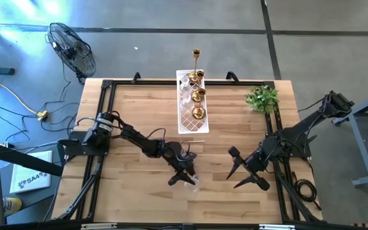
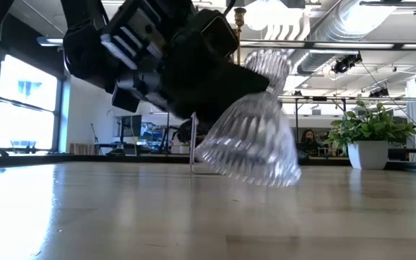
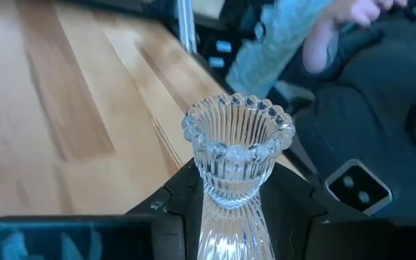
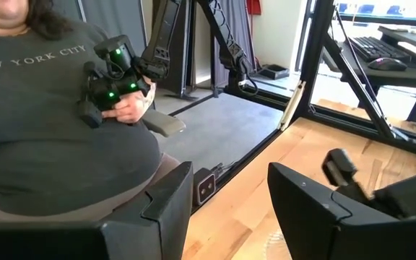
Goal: Pick & Place candle stick holders
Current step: Put the transparent candle holder on the shelf aligned with the other transparent candle holders
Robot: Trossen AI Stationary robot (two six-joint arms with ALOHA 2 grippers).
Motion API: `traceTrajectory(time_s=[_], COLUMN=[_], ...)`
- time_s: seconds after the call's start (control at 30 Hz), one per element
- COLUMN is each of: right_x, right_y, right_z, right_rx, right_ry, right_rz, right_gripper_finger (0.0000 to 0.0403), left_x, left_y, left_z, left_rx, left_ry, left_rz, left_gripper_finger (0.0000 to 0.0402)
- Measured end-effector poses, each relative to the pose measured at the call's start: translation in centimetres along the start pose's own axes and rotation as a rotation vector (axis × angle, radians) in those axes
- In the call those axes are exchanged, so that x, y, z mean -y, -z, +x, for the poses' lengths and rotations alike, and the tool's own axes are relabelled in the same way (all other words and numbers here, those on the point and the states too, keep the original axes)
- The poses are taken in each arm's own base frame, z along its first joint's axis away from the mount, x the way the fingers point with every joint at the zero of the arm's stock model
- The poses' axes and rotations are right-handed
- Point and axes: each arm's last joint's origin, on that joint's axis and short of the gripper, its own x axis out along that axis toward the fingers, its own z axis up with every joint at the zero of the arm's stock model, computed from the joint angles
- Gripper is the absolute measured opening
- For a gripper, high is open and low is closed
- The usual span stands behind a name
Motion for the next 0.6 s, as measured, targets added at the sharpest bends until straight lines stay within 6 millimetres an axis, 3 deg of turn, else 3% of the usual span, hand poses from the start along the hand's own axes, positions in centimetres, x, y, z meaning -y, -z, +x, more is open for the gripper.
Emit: traceTrajectory(time_s=[0.43,0.6], right_x=[0.0,0.0], right_y=[0.2,0.2], right_z=[0.0,0.0], right_rx=[-0.019,-0.022], right_ry=[-0.001,-0.001], right_rz=[0.019,0.019], right_gripper_finger=[0.0175,0.0175], left_x=[-0.1,0.7], left_y=[-2.1,-3.8], left_z=[-1.2,-2.0], left_rx=[0.022,0.024], left_ry=[-0.072,-0.143], left_rz=[0.056,0.094], left_gripper_finger=[0.0105,0.0105])
